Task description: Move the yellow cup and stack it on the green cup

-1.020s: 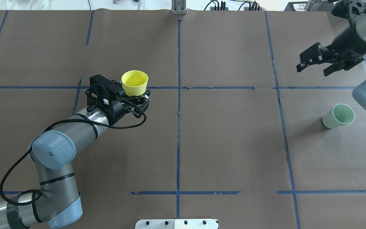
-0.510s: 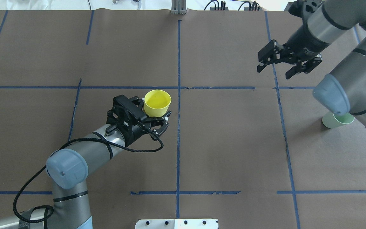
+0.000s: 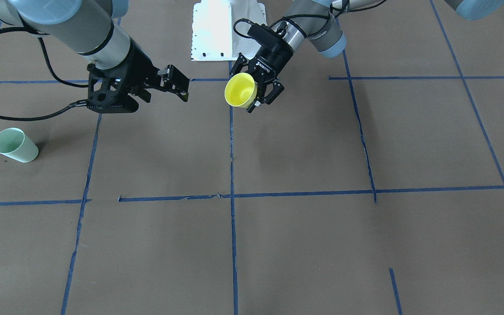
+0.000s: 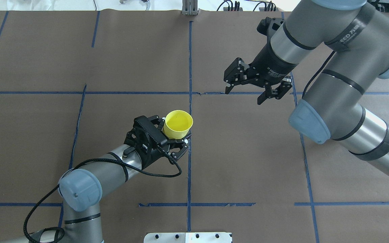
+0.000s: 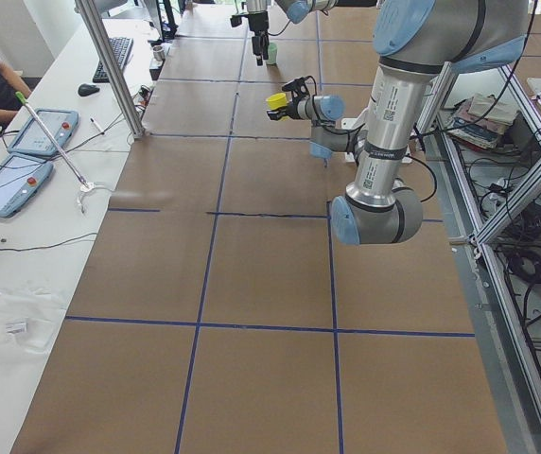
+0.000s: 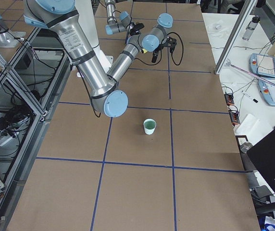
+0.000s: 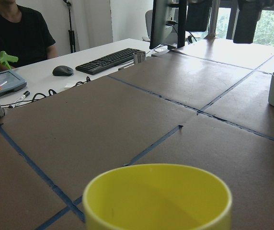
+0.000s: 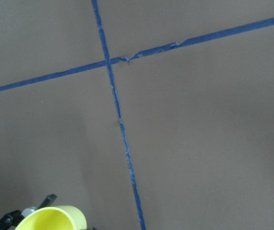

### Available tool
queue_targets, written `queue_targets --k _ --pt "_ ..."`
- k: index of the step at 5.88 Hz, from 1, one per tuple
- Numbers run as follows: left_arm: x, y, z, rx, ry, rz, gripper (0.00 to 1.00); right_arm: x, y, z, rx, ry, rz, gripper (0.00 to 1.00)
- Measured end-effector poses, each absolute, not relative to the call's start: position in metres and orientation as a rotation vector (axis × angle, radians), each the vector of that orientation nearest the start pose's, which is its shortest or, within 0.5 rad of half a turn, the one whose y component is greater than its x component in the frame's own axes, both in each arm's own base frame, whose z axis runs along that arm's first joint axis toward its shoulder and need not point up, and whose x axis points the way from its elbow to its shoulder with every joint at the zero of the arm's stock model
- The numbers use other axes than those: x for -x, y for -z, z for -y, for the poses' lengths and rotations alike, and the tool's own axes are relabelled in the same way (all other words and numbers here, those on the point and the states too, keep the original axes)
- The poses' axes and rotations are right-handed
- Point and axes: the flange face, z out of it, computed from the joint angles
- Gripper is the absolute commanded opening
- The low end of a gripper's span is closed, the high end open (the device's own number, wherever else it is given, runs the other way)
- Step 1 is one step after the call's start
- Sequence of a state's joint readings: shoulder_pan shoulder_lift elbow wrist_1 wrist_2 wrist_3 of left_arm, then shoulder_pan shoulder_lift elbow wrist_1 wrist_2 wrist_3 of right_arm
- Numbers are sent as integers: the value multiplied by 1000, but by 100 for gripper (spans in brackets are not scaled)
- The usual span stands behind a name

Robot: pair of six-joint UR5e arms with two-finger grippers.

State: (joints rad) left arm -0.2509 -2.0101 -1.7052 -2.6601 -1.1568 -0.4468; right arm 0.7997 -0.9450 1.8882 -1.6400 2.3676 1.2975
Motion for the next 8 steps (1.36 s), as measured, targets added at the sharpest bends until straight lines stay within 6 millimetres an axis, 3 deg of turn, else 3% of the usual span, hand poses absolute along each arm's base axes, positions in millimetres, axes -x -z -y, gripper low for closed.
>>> queue_targets --k 1,2,3,5,8 --pt "-531 -227 314 -1280 -319 -1067 23 392 -143 464 224 -121 1086 100" --pt "-532 -225 314 -1281 -316 -1072 34 415 -136 458 240 -107 1077 100" --pt "-533 -220 314 -1284 -311 -1081 37 434 -135 447 259 -84 1068 100" --pt "-533 -214 313 -1287 -304 -1092 37 447 -133 437 271 -60 1065 98" --pt "-534 -212 304 -1306 -261 -1098 43 455 -135 432 262 -37 1086 82"
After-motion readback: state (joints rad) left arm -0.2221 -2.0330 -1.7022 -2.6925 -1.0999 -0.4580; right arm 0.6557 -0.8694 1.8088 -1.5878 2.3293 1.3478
